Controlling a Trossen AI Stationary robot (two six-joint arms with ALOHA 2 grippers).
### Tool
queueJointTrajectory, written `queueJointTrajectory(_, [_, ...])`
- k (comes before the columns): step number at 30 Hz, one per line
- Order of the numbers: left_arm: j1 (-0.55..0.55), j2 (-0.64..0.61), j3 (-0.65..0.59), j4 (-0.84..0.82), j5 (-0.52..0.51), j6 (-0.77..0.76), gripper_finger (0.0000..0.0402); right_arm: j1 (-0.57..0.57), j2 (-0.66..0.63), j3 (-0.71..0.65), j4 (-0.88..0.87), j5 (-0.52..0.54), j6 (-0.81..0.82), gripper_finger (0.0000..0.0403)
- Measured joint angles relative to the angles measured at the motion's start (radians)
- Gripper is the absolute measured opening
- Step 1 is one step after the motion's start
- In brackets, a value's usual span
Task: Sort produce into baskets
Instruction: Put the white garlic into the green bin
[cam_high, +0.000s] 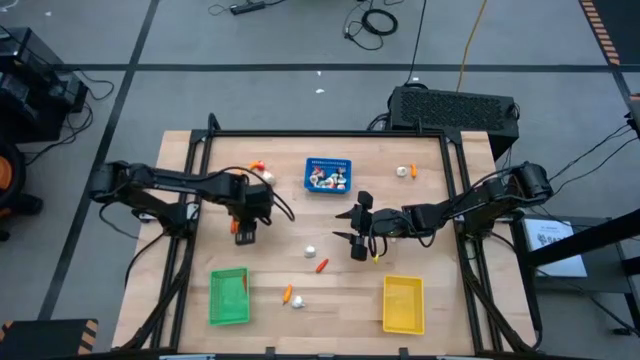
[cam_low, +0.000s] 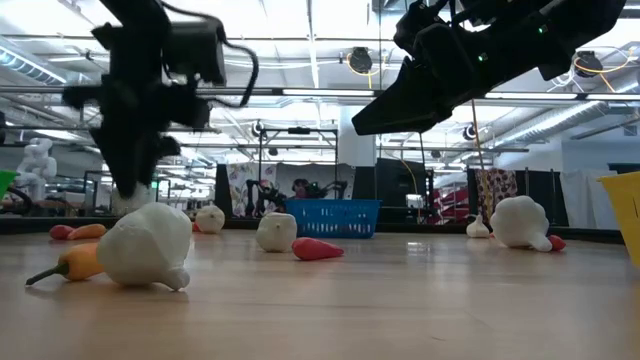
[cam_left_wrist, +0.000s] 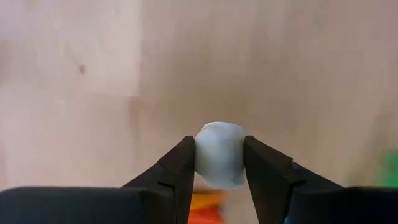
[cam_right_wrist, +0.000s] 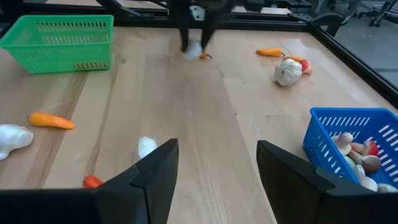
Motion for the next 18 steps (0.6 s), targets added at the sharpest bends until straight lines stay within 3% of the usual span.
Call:
queueJointTrajectory(4, [-0.012, -0.077, 0.03, -0.054, 0.191, -0.13, 0.0128, 0.0, 0.0, 0.0, 0.0, 0.0, 0.0, 0.0208])
queueJointTrajectory(7, [-0.055, -0.155, 0.032, -0.051, 0.267, -0.247, 0.0128, 0.0, 0.0, 0.0, 0.001, 0.0, -0.001, 0.0208])
queueJointTrajectory(13, [-0.213, -0.29, 0.023, -0.049, 0.275, -0.498, 0.0128, 0.0, 0.0, 0.0, 0.003, 0.0, -0.003, 0.0208])
queueJointTrajectory(18, [-0.384, -0.319, -0.002, -0.042, 0.248, -0.705, 0.0128, 0.0, 0.0, 0.0, 0.006, 0.0, -0.007, 0.0208])
